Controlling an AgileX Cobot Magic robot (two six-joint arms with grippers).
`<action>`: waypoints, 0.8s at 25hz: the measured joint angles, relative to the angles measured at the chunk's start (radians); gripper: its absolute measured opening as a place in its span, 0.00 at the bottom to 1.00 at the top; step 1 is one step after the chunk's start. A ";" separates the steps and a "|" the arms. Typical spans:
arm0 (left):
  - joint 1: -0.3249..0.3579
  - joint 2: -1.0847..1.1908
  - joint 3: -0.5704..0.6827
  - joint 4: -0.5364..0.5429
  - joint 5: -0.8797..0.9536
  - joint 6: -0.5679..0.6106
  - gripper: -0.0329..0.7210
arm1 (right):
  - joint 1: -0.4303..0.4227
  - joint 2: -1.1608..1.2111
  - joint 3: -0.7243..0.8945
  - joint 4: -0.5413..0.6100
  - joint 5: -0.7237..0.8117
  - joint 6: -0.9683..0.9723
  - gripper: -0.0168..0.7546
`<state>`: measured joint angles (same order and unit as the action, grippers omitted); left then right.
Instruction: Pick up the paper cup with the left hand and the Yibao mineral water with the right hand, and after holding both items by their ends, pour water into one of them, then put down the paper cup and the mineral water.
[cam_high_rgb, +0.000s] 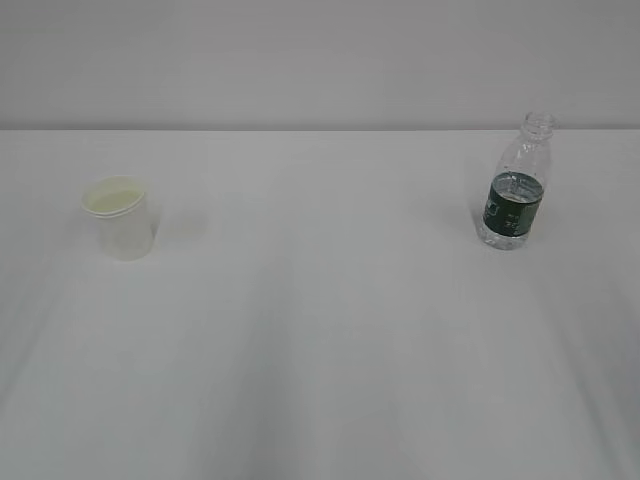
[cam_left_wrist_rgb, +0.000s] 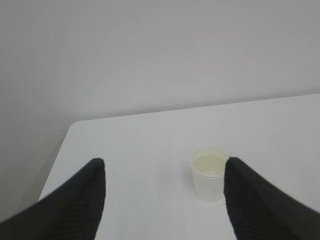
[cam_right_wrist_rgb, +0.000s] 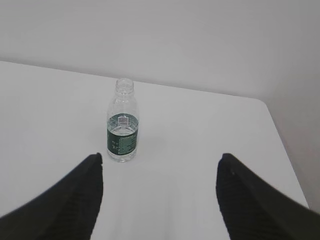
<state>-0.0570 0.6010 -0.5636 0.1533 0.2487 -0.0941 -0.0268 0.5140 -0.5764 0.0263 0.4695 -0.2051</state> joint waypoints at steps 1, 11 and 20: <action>0.000 0.000 0.000 0.000 0.002 0.000 0.75 | 0.000 0.000 0.000 0.000 0.000 0.000 0.72; 0.000 -0.010 0.000 -0.065 0.090 0.000 0.75 | 0.000 0.000 0.000 0.009 0.033 0.000 0.72; 0.000 -0.015 0.000 -0.090 0.176 0.000 0.73 | 0.000 0.000 -0.008 0.047 0.117 0.000 0.72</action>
<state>-0.0570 0.5860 -0.5636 0.0629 0.4246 -0.0941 -0.0268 0.5140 -0.5842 0.0736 0.5869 -0.2051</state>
